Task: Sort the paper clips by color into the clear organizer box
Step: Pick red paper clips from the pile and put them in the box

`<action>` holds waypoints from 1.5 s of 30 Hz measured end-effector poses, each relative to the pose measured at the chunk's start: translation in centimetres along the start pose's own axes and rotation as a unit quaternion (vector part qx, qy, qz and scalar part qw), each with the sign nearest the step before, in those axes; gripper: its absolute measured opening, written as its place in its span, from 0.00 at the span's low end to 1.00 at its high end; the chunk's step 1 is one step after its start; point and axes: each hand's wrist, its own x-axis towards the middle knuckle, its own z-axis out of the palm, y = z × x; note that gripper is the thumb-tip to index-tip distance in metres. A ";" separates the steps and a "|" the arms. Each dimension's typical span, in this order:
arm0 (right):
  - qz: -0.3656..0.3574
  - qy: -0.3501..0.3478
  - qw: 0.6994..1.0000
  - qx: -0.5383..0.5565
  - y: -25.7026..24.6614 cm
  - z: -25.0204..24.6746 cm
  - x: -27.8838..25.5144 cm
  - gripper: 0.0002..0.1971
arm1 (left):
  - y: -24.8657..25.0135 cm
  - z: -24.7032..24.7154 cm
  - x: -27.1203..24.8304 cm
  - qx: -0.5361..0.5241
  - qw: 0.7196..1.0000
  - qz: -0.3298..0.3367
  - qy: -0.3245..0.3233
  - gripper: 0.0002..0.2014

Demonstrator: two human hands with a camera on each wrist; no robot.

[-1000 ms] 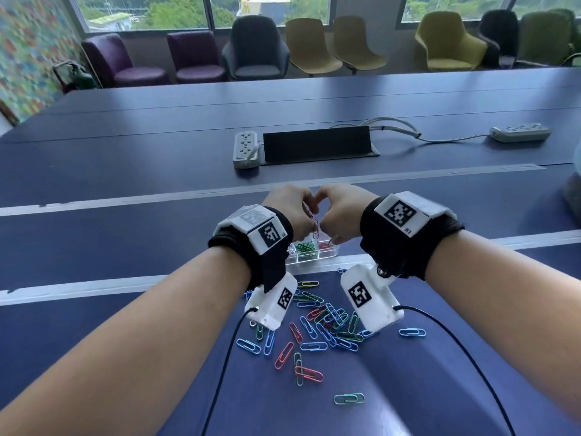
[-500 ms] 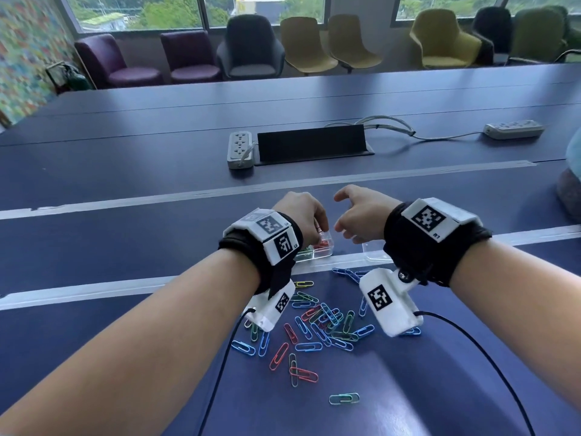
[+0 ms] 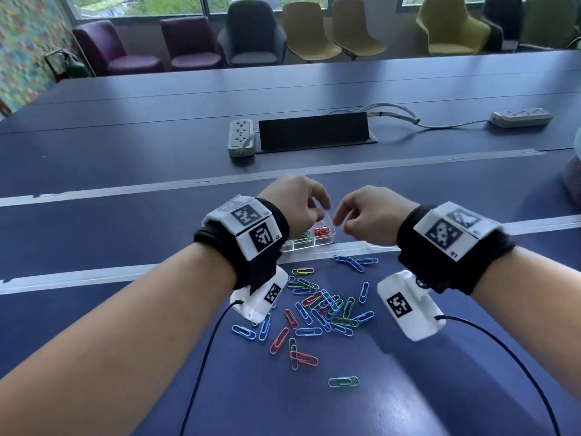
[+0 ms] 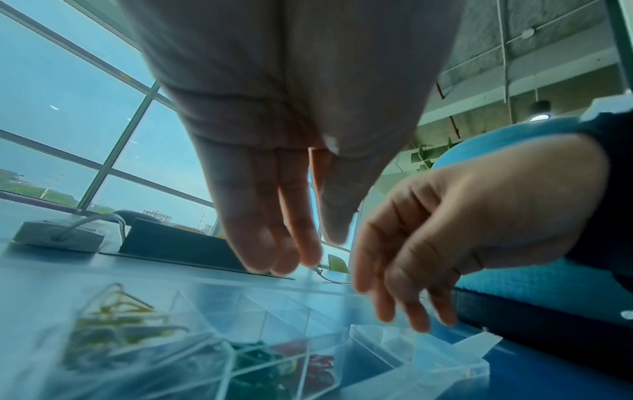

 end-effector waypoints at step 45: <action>-0.077 -0.141 0.987 0.022 -0.5 3.1 -3.0 0.15 | -2.6 0.3 -9.0 0.083 0.975 0.055 -0.197 0.15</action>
